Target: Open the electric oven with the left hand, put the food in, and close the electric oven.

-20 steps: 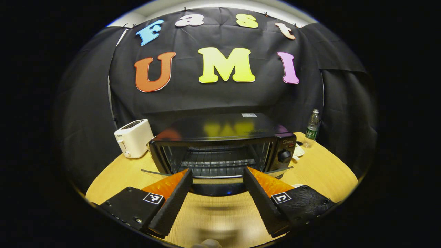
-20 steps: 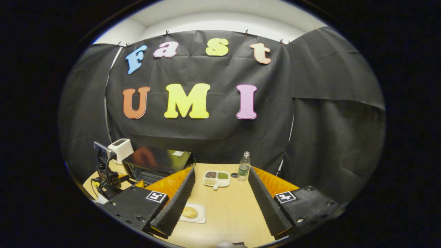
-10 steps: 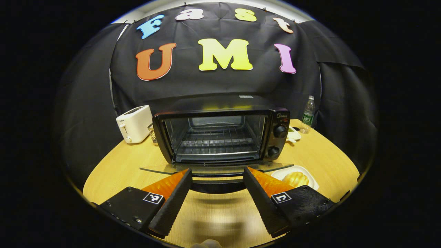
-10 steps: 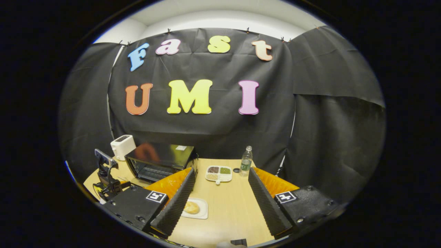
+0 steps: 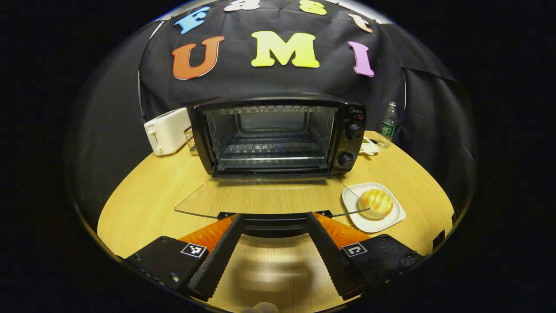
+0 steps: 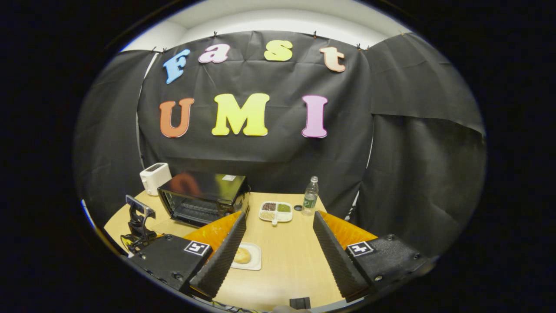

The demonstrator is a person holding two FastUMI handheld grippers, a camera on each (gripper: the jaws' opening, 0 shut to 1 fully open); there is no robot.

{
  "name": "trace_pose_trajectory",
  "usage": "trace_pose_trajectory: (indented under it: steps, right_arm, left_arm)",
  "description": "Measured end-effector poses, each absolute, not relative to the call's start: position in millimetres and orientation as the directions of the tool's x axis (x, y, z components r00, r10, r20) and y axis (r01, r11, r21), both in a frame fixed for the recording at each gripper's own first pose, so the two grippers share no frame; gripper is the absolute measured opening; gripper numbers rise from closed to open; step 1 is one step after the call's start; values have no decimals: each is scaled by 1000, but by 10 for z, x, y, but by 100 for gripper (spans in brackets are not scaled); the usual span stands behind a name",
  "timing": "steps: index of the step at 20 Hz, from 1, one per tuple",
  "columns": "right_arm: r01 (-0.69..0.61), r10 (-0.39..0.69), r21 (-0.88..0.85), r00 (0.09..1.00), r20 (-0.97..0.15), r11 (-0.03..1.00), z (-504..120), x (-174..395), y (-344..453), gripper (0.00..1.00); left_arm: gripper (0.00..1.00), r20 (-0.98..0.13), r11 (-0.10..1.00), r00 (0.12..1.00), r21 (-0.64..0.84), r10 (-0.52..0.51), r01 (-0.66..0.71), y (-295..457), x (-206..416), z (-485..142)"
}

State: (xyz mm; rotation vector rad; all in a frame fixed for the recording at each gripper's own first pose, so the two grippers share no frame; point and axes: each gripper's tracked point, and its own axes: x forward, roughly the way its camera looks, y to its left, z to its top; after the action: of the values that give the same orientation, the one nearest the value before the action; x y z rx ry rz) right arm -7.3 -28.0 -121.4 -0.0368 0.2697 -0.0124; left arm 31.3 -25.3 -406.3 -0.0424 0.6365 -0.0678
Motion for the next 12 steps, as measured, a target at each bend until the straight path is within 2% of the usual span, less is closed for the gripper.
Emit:
trace_pose_trajectory:
  steps: [4,12]
  right_arm:
    - [16,-29,-49,960,-279,999,-1289,-110,-317,99]
    - [36,-41,-21,949,-314,999,-1433,-112,-386,99]
  left_arm:
    - [96,-651,997,755,-70,-78,43,-274,217,-4299]
    - [97,-663,997,744,-52,-82,64,-284,236,-4390]
